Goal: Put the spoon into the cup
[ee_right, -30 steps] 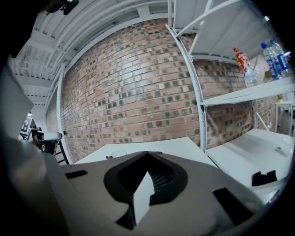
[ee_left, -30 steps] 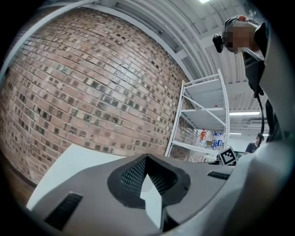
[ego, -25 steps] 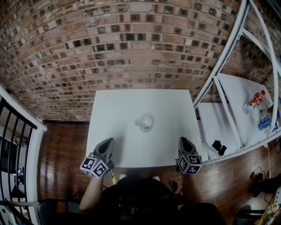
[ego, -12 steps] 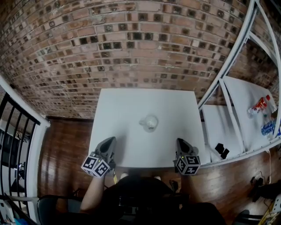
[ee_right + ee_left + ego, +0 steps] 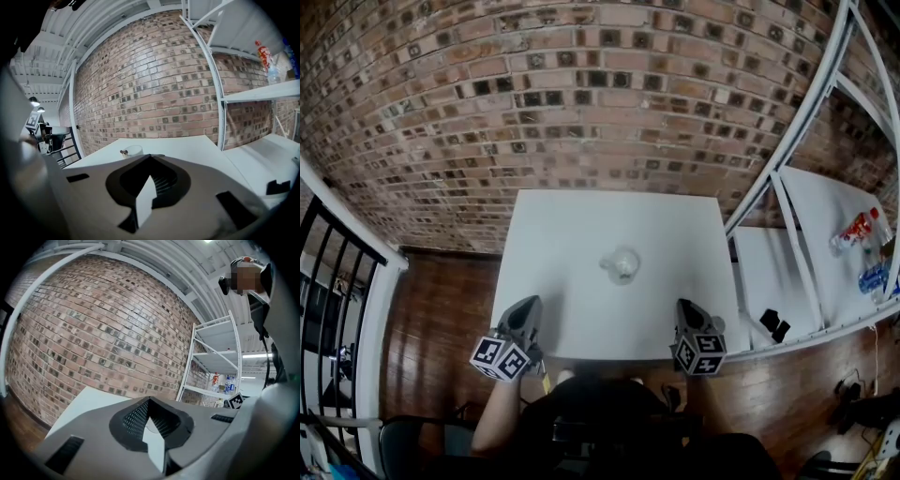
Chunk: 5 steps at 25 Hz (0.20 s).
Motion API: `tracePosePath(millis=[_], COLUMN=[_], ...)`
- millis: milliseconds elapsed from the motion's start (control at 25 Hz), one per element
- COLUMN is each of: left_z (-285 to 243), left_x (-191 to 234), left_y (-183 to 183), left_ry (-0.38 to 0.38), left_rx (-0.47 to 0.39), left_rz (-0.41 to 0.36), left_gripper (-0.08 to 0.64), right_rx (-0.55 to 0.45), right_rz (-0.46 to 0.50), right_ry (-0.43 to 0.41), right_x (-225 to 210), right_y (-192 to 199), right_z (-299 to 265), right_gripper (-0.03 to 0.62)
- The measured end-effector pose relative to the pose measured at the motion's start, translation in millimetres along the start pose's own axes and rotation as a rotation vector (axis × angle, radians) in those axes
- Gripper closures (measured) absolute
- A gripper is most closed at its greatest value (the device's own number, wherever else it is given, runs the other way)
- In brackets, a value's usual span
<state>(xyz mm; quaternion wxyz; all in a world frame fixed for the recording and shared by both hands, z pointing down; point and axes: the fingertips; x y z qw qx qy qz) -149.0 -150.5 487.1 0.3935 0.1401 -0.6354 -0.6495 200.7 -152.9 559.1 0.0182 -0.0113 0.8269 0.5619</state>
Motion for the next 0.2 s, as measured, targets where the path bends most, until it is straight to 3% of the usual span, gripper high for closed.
tracePosePath(millis=[200], left_z=[4.6], left_x=[2.3], left_y=[-0.3], left_ry=[-0.009], left_rx=[-0.007], left_rz=[-0.001], left_gripper=[0.555], right_rx=[-0.007], right_rz=[0.012], right_ry=[-0.005], right_x=[2.8], right_y=[-3.9], right_z=[-3.0], right_gripper=[0.591])
Point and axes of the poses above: the fingertips, and each gripper's own axes: z backward along the fingers, x to its left, y out of its underside, and after that the axes turned 15 degrees about y, right-handed
